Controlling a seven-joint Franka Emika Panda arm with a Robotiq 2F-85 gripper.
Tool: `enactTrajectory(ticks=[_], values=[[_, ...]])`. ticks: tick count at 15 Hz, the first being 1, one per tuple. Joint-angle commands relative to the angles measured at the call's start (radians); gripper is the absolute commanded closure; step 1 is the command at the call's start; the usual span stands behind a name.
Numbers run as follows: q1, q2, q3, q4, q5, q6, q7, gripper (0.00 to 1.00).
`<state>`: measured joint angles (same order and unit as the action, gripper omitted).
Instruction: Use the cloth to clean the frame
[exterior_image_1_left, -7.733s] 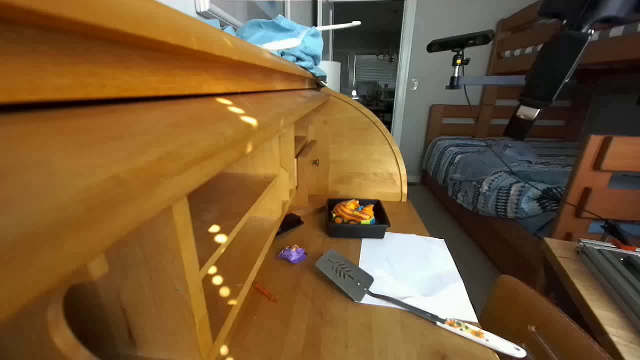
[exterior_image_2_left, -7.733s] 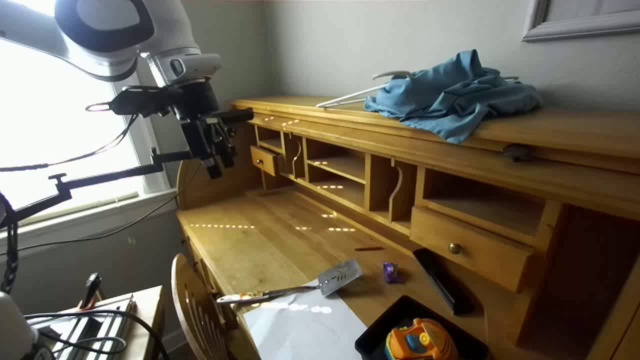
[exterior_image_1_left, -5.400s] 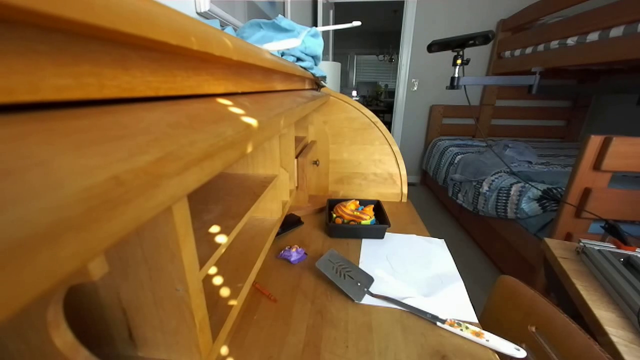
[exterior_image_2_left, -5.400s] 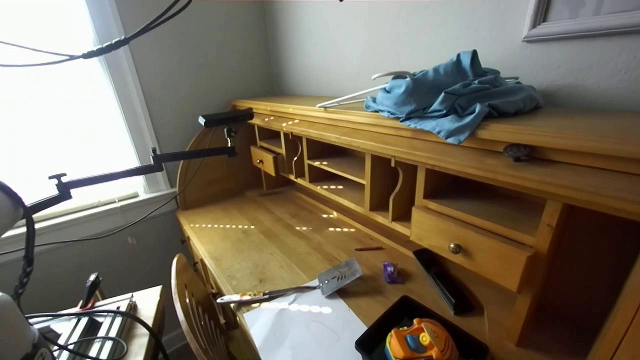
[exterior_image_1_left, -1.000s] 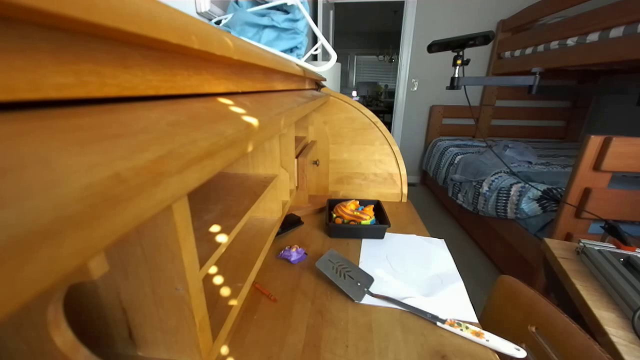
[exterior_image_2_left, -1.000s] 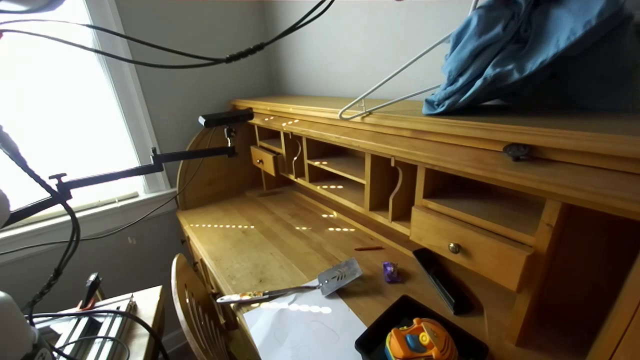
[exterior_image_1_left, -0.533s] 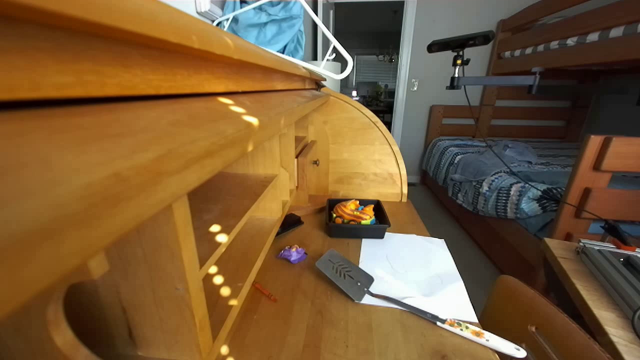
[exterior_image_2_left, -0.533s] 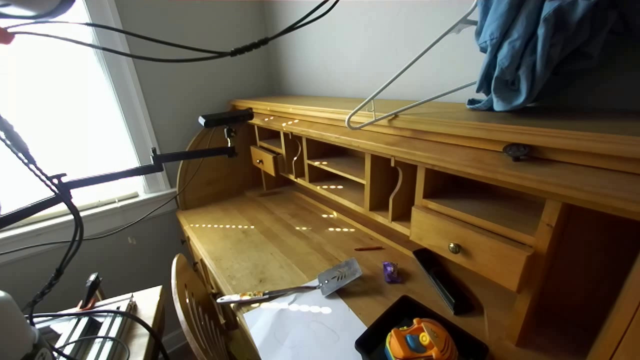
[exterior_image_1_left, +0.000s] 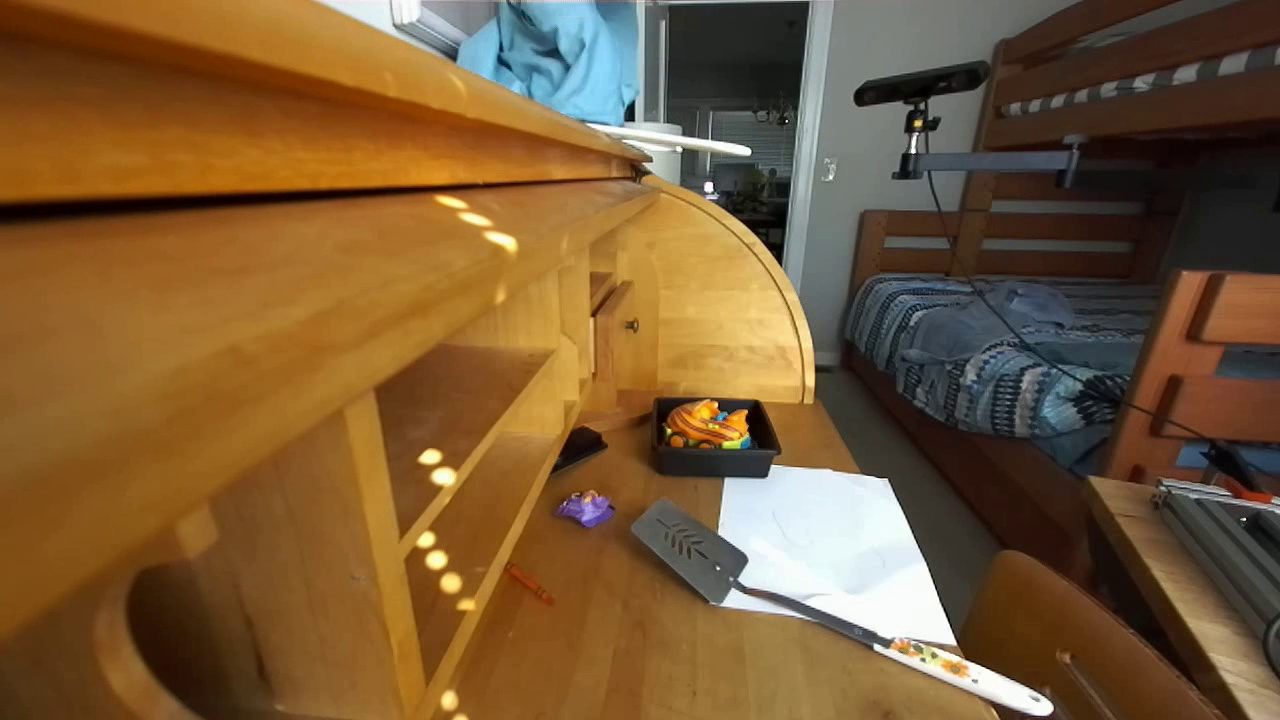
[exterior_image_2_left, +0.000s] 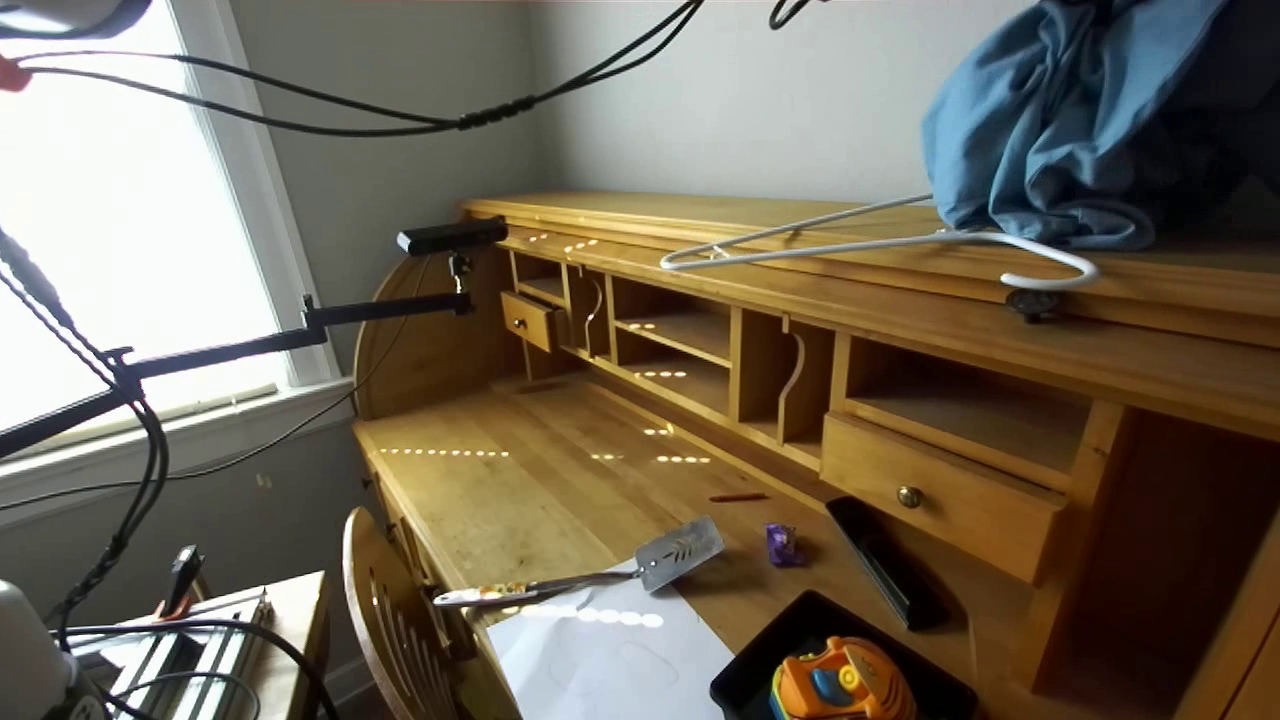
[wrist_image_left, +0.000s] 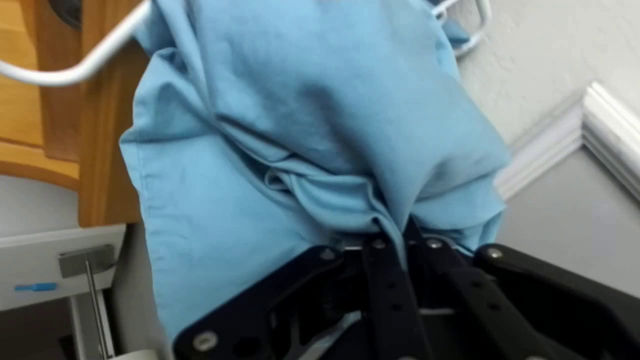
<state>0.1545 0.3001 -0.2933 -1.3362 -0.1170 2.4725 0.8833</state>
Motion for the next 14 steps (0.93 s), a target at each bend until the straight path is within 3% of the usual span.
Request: enactTrajectory(ticks=[1, 3, 4, 6, 11, 14], values=[[-0.042, -0.021, 0.049, -0.06, 0.14, -0.125, -0.105, 0.98], [-0.062, -0.007, 0.062, -0.068, 0.225, -0.202, -0.148, 0.98], [-0.118, -0.003, 0.126, -0.067, 0.252, -0.237, -0.171, 0.98], [-0.154, 0.01, 0.159, -0.053, 0.318, -0.324, -0.206, 0.98], [-0.206, 0.042, 0.197, 0.016, 0.392, -0.56, -0.183, 0.98], [-0.192, 0.03, 0.172, 0.022, 0.37, -0.486, -0.149, 0.98]])
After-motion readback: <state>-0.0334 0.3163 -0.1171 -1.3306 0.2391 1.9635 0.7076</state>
